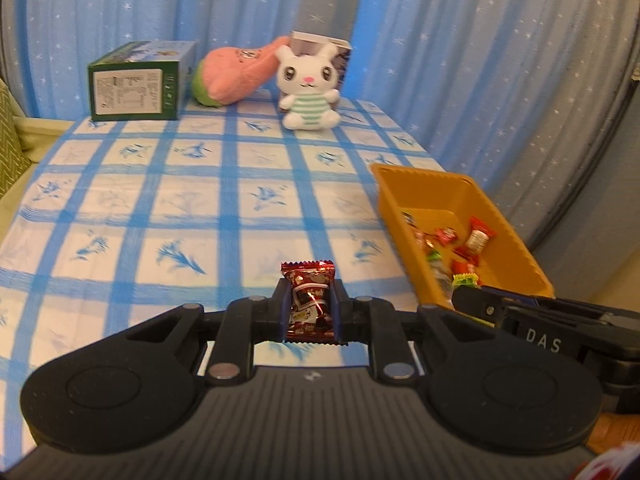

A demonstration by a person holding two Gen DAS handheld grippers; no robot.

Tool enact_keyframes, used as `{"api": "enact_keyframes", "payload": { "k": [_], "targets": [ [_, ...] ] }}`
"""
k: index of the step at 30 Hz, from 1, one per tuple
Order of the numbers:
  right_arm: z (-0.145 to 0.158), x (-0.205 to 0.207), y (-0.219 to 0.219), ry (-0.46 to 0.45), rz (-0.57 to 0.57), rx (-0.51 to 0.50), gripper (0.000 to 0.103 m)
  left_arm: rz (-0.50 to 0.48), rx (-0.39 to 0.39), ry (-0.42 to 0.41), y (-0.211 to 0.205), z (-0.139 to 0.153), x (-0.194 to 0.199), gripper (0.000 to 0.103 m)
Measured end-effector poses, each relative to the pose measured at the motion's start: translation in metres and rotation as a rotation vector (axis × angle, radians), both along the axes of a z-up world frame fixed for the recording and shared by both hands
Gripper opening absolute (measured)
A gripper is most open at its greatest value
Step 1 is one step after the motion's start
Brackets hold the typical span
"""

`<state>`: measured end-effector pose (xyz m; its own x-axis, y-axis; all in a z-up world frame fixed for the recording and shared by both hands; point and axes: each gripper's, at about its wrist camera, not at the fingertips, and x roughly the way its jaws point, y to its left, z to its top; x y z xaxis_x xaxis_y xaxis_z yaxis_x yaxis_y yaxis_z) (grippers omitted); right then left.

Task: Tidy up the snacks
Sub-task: 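Carry both candies over the orange tray and lower them in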

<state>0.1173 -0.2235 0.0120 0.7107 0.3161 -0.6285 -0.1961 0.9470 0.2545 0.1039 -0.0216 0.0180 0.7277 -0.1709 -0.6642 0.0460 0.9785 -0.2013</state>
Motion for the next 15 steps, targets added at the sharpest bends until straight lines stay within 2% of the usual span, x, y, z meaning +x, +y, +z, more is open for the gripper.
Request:
{"api": "enact_keyframes", "payload": {
  "k": [5, 15],
  "targets": [
    [-0.001, -0.01, -0.025, -0.003, -0.047, -0.023, 0.021, -0.035, -0.015, 0.008, -0.021, 0.0, -0.003, 0.018],
    [0.0, -0.019, -0.074, -0.003, -0.136, 0.0, 0.021, -0.1, -0.027, 0.01, -0.056, 0.005, 0.001, 0.018]
  ]
}}
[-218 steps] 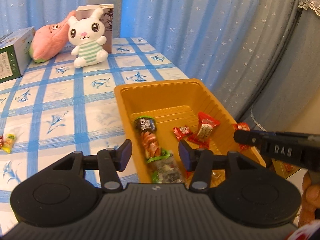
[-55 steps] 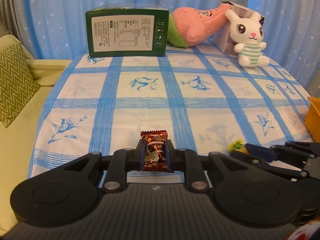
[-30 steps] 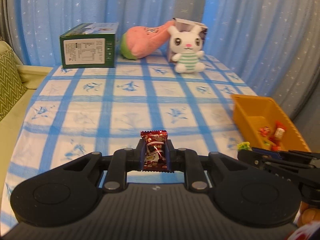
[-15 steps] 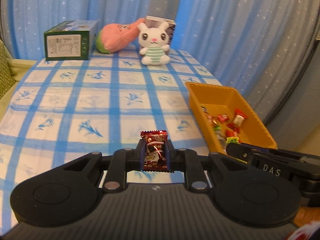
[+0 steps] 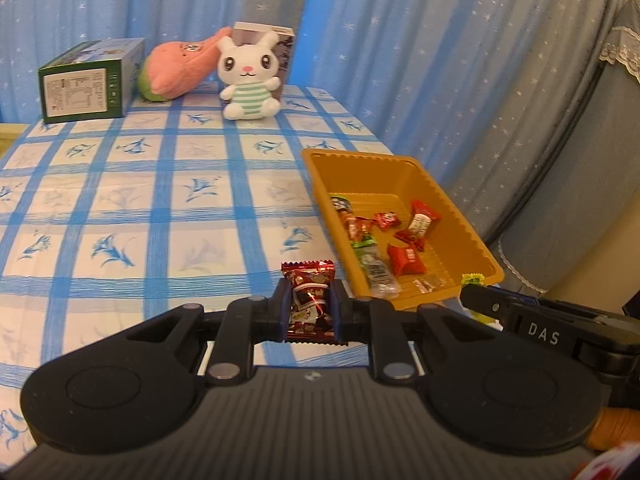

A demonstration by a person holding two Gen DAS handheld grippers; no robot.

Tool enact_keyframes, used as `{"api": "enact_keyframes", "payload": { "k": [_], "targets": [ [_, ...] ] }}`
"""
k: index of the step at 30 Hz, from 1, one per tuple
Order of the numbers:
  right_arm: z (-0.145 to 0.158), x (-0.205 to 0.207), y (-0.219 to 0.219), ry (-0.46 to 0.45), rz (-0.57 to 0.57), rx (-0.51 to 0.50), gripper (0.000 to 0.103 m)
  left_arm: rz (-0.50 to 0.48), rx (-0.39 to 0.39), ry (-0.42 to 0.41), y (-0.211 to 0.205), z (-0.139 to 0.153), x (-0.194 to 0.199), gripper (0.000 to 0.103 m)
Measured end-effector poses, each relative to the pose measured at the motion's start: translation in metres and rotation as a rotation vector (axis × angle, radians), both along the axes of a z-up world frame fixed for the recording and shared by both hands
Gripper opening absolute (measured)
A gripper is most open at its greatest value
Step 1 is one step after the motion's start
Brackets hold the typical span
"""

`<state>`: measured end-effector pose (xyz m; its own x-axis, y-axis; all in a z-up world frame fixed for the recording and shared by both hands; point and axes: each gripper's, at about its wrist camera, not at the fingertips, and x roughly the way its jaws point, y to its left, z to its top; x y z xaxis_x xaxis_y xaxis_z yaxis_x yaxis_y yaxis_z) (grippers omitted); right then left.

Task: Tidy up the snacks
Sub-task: 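Carry both candies over the orange tray and lower them in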

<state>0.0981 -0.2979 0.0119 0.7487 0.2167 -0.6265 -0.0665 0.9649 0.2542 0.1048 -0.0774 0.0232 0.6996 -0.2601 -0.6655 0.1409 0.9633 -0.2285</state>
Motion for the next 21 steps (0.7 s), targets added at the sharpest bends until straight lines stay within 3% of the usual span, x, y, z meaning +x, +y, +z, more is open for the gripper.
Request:
{"api": "enact_keyframes", "payload": {
  "k": [21],
  "targets": [
    [0.002, 0.0, -0.039, -0.003, -0.076, 0.019, 0.021, -0.077, -0.025, 0.017, -0.04, -0.001, 0.013, 0.018]
  ]
}}
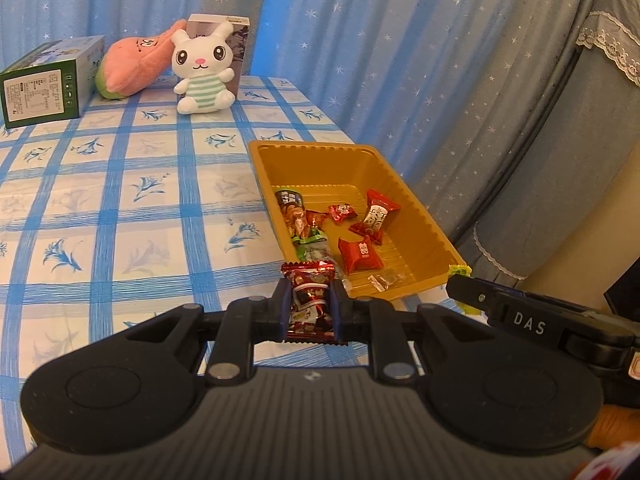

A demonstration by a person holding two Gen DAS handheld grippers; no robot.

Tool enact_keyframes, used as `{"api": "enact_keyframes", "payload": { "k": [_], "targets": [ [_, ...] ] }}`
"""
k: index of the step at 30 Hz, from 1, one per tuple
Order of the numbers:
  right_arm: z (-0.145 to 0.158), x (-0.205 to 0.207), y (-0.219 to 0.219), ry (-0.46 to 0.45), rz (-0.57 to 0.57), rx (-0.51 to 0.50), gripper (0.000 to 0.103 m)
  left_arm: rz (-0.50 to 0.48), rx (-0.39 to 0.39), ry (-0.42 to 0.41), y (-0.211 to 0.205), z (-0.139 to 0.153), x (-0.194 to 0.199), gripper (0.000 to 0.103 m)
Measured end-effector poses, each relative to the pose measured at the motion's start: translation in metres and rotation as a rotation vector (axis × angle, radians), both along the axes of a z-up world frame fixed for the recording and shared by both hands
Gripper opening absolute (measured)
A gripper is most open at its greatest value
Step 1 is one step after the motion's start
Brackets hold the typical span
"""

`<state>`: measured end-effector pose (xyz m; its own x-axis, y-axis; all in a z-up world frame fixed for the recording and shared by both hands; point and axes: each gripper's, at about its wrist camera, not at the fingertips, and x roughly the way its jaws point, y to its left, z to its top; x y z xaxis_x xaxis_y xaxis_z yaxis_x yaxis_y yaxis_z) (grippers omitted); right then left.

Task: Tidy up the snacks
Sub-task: 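Carry both candies over the orange tray and lower them in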

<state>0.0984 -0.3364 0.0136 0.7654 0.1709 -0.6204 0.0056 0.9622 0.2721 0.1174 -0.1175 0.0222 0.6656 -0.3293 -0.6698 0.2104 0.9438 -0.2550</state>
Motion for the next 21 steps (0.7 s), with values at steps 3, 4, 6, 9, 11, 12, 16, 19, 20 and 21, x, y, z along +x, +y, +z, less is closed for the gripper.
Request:
{"api": "enact_keyframes", "payload": {
  "k": [3, 4, 6, 9, 11, 12, 16, 19, 20, 21],
  "targets": [
    [0.0, 0.002, -0.002, 0.0, -0.004, -0.001, 0.021, -0.008, -0.003, 0.001, -0.003, -0.001, 0.002, 0.018],
    [0.0, 0.002, -0.002, 0.0, -0.006, -0.002, 0.021, -0.011, -0.003, 0.001, -0.005, -0.001, 0.003, 0.018],
    [0.0, 0.003, -0.004, -0.001, -0.009, -0.001, 0.021, -0.016, -0.003, 0.002, -0.007, -0.001, 0.005, 0.018],
    [-0.001, 0.005, -0.007, 0.001, -0.011, -0.004, 0.021, -0.024, -0.008, 0.003, -0.01, -0.002, 0.009, 0.018],
    [-0.001, 0.007, -0.009, 0.0, -0.012, -0.007, 0.021, -0.028, -0.008, 0.004, -0.013, -0.002, 0.012, 0.018],
    [-0.001, 0.009, -0.011, 0.0, -0.012, -0.009, 0.021, -0.029, -0.009, 0.004, -0.014, -0.002, 0.013, 0.018],
    [-0.002, 0.016, -0.016, -0.001, -0.011, -0.015, 0.021, -0.04, -0.008, 0.007, -0.021, -0.003, 0.02, 0.018],
    [-0.004, 0.021, -0.021, 0.002, -0.007, -0.018, 0.021, -0.05, -0.007, 0.01, -0.028, -0.005, 0.026, 0.018],
    [-0.004, 0.023, -0.022, 0.003, -0.006, -0.019, 0.021, -0.054, -0.004, 0.01, -0.03, -0.005, 0.028, 0.018],
    [-0.005, 0.026, -0.024, 0.004, -0.005, -0.019, 0.021, -0.057, -0.003, 0.011, -0.033, -0.006, 0.031, 0.018]
  ]
}}
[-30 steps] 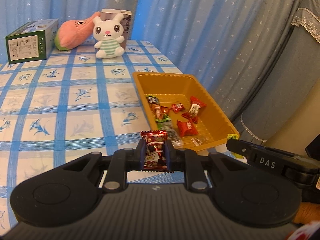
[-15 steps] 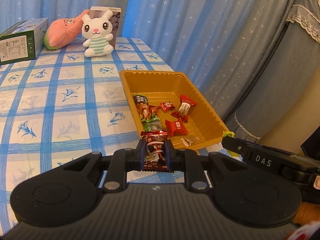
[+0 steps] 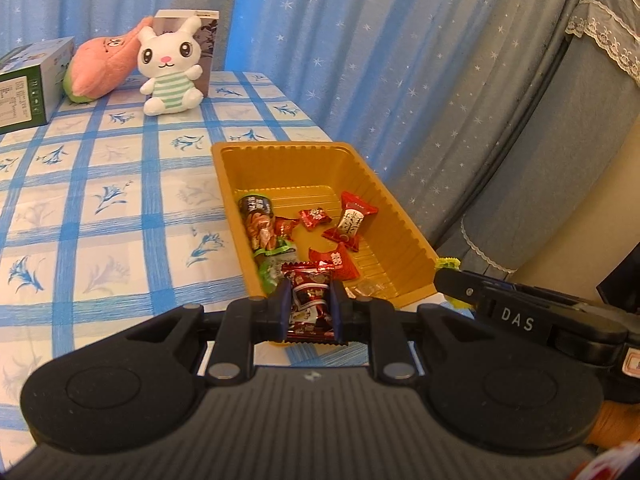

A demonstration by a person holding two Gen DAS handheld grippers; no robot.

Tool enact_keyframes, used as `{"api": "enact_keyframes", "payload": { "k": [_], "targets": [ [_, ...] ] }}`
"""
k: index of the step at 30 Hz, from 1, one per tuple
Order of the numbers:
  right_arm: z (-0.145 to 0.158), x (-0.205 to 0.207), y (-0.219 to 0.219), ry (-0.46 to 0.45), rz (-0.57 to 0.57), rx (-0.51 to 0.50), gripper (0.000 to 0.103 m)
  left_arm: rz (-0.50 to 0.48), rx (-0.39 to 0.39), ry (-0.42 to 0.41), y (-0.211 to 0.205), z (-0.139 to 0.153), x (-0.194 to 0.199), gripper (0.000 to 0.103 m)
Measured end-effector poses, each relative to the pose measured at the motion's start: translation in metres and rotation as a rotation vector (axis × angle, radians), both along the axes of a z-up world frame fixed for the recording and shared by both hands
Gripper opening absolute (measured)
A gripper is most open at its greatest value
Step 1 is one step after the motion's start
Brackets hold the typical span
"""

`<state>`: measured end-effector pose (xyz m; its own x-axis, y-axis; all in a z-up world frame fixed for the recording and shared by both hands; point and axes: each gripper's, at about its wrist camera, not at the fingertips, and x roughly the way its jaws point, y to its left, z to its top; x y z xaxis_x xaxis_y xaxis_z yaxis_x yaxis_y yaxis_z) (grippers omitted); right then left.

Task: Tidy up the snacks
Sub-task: 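Carry both candies over the orange tray and lower them in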

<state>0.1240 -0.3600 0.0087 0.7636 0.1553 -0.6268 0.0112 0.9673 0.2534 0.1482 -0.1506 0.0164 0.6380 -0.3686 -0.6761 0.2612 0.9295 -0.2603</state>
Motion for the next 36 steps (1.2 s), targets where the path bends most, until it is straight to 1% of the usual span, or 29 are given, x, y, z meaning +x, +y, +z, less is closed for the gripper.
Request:
{"api": "enact_keyframes", "payload": {
  "k": [8, 21, 36],
  "targets": [
    [-0.005, 0.022, -0.006, 0.006, 0.021, -0.014, 0.021, -0.021, 0.005, 0.012, -0.02, -0.006, 0.021, 0.018],
    [-0.015, 0.055, -0.012, 0.021, 0.039, -0.028, 0.021, -0.032, 0.012, 0.032, -0.037, -0.02, 0.054, 0.018],
    [-0.021, 0.071, -0.018, 0.033, 0.04, -0.028, 0.021, -0.025, 0.003, 0.055, -0.042, -0.032, 0.075, 0.018]
  ]
}}
